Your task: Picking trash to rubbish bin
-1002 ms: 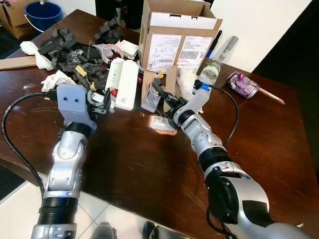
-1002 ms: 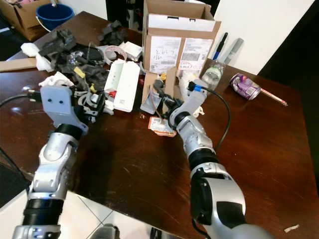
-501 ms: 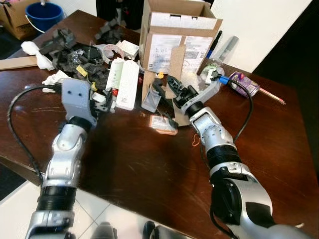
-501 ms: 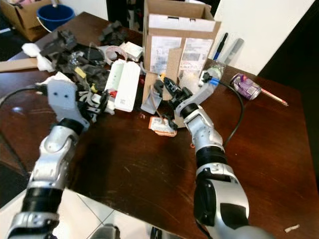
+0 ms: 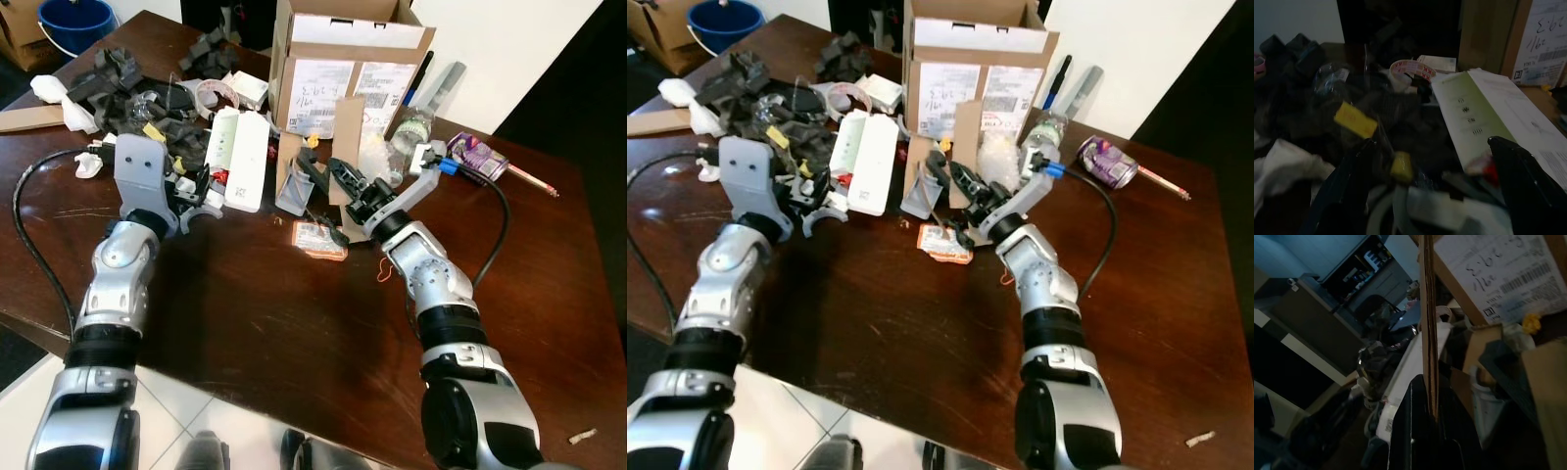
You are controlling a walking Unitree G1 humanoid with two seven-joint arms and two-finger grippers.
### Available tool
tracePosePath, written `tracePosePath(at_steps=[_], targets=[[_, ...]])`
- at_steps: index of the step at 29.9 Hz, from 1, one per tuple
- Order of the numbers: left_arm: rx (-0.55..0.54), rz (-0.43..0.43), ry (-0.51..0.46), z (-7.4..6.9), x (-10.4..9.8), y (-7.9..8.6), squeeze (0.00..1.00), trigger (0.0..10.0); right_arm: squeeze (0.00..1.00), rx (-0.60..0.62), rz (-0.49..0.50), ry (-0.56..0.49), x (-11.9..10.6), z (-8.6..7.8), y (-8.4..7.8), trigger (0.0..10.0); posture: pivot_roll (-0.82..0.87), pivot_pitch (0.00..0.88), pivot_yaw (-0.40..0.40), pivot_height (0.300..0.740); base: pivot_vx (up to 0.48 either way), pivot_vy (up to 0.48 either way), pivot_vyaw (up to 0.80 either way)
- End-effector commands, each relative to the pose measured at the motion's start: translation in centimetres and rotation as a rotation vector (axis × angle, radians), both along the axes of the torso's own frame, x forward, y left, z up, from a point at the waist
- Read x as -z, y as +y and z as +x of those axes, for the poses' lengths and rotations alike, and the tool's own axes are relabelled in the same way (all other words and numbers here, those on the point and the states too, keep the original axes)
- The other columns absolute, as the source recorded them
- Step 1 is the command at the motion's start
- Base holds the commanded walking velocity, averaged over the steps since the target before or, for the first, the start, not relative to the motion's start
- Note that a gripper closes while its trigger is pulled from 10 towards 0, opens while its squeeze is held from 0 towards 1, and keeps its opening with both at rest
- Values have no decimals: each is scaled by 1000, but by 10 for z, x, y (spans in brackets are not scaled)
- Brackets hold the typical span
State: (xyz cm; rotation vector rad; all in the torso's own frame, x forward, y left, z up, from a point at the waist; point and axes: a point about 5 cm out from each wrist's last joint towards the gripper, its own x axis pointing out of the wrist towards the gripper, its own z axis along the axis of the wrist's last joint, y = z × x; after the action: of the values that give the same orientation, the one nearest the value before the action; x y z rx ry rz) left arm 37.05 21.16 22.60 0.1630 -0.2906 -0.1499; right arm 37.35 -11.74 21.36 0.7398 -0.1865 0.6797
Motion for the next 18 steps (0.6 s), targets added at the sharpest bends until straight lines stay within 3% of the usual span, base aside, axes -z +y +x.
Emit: tracePosePath(at_steps=[1, 16, 18], targets=[[11, 19, 8, 1, 2, 2, 0, 10000, 0, 1, 1, 10, 3, -3, -4, 0, 60, 304, -161, 740, 0, 0, 0], [109, -11, -26, 16, -21, -3, 0, 10000, 0, 25, 4, 20, 0, -14, -9, 0, 33, 332, -149, 740, 0, 0, 0], [163, -54, -14, 19, -22, -6, 0, 10000, 0, 34, 11, 21, -3, -16, -11, 0, 3, 345, -148, 740, 0, 0, 0]])
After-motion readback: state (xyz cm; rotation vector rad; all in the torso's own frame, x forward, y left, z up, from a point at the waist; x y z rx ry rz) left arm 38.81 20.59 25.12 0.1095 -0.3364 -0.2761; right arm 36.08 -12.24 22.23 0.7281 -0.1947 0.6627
